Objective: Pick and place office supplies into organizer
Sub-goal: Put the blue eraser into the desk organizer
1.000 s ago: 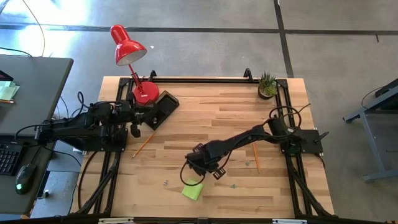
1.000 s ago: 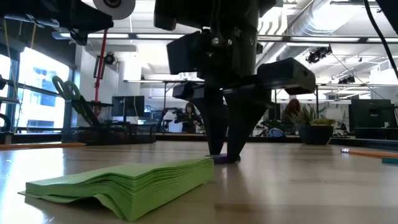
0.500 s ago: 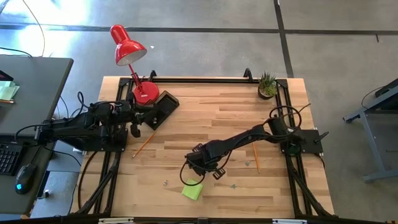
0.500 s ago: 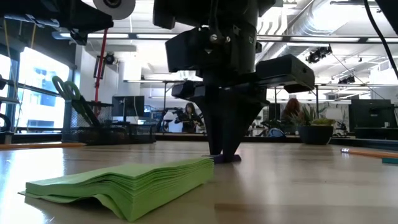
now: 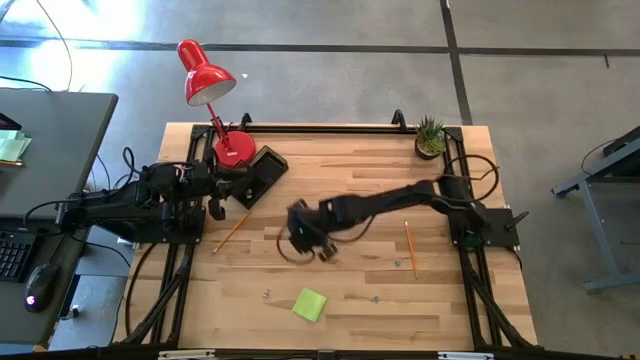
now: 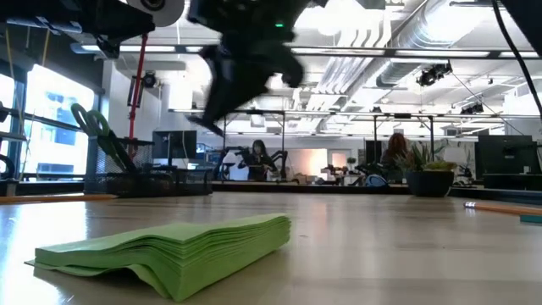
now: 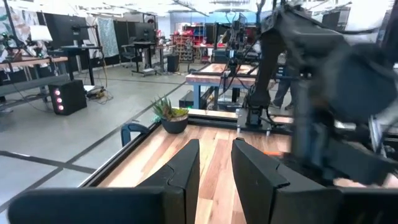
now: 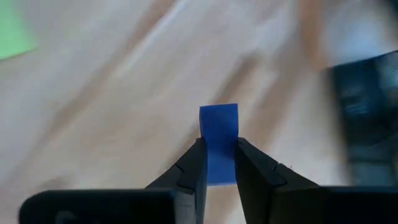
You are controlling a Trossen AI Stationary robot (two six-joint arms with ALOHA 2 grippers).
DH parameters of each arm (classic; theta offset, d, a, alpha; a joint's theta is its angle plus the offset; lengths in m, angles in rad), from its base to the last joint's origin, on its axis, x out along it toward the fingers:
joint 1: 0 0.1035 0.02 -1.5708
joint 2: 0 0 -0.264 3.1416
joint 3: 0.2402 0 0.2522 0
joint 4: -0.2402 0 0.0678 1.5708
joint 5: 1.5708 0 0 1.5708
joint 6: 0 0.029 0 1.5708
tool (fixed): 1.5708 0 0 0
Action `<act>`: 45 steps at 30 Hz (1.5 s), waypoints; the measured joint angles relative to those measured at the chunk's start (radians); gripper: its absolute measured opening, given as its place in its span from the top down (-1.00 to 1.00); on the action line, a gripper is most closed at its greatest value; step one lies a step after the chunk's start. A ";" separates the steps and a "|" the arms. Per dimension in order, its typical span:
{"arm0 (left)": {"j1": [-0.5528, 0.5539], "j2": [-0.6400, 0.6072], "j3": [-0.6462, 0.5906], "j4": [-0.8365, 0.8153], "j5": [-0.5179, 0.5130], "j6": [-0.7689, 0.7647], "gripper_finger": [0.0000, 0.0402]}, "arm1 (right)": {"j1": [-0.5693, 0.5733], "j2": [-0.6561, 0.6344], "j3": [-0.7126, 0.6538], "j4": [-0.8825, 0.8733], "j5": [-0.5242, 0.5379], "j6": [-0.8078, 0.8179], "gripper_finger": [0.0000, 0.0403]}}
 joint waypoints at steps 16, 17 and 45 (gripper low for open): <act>0.000 -0.003 0.000 0.012 0.009 0.079 0.61 | -0.231 0.040 0.002 0.546 -0.316 -0.079 0.69; 0.000 -0.003 0.000 0.002 0.009 0.096 0.61 | -0.236 0.040 0.003 0.543 -0.316 -0.058 0.70; -0.231 0.422 -0.053 0.166 -0.173 0.761 0.61 | -0.319 0.042 0.228 -0.156 -0.601 0.298 0.71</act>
